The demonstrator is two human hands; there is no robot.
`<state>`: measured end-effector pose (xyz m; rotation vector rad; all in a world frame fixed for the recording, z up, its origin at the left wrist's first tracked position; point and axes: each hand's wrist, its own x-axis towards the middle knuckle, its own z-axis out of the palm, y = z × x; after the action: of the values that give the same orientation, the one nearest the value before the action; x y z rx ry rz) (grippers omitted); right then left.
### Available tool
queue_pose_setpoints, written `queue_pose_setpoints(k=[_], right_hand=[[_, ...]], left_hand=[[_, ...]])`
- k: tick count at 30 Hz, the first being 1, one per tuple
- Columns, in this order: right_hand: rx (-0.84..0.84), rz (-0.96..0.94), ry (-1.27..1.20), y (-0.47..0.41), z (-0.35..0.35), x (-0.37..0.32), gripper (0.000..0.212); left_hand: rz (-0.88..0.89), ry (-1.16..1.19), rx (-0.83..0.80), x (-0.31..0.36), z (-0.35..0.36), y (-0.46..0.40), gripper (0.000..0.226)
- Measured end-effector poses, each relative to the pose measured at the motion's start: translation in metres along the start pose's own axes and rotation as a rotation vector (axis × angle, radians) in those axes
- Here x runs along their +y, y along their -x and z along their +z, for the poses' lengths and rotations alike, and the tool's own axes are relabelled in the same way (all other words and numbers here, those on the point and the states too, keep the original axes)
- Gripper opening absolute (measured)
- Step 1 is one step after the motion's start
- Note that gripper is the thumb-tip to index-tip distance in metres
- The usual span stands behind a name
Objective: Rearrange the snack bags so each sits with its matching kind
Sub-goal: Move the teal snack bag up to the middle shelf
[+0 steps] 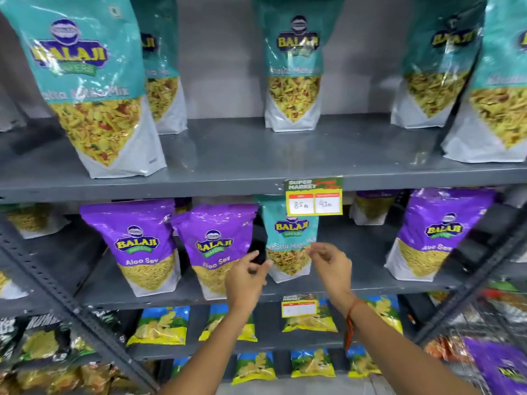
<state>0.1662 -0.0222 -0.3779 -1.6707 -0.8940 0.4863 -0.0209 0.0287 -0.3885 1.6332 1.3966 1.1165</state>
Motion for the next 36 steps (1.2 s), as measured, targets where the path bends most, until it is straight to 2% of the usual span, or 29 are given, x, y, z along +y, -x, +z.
queue_pose_setpoints(k=[3, 5, 7, 10, 12, 16, 23, 31, 36], right_hand=[[0.017, 0.032, -0.008, -0.029, -0.009, 0.010, 0.022], [-0.043, 0.106, -0.011, -0.050, -0.007, 0.018, 0.036], [-0.122, 0.156, -0.058, -0.067, -0.001, 0.024, 0.036], [-0.196, 0.095, -0.034, -0.083, 0.006, 0.029, 0.022], [-0.184, 0.019, 0.030, -0.090, 0.008, 0.033, 0.018], [-0.105, -0.073, 0.079, -0.093, 0.007, 0.037, 0.020], [-0.028, -0.099, 0.113, -0.055, -0.011, 0.034, 0.019], [0.023, -0.190, 0.155, 0.029, -0.048, 0.021, 0.019], [0.049, -0.308, 0.116, 0.067, -0.069, -0.024, 0.020]], left_hand=[[-0.102, 0.017, -0.138, 0.003, 0.029, -0.011, 0.052], [-0.167, 0.083, -0.156, 0.002, 0.045, -0.019, 0.056], [-0.199, 0.137, -0.065, -0.002, 0.058, -0.027, 0.051], [-0.179, 0.152, 0.114, -0.002, 0.070, -0.031, 0.035], [-0.162, 0.183, 0.159, 0.000, 0.073, -0.033, 0.021], [-0.130, 0.122, 0.170, -0.010, 0.076, -0.037, 0.014], [-0.102, 0.133, 0.145, -0.005, 0.067, -0.001, 0.015], [-0.086, 0.146, 0.106, 0.000, 0.027, 0.076, 0.017], [0.055, 0.153, 0.126, 0.033, -0.015, 0.101, 0.023]])
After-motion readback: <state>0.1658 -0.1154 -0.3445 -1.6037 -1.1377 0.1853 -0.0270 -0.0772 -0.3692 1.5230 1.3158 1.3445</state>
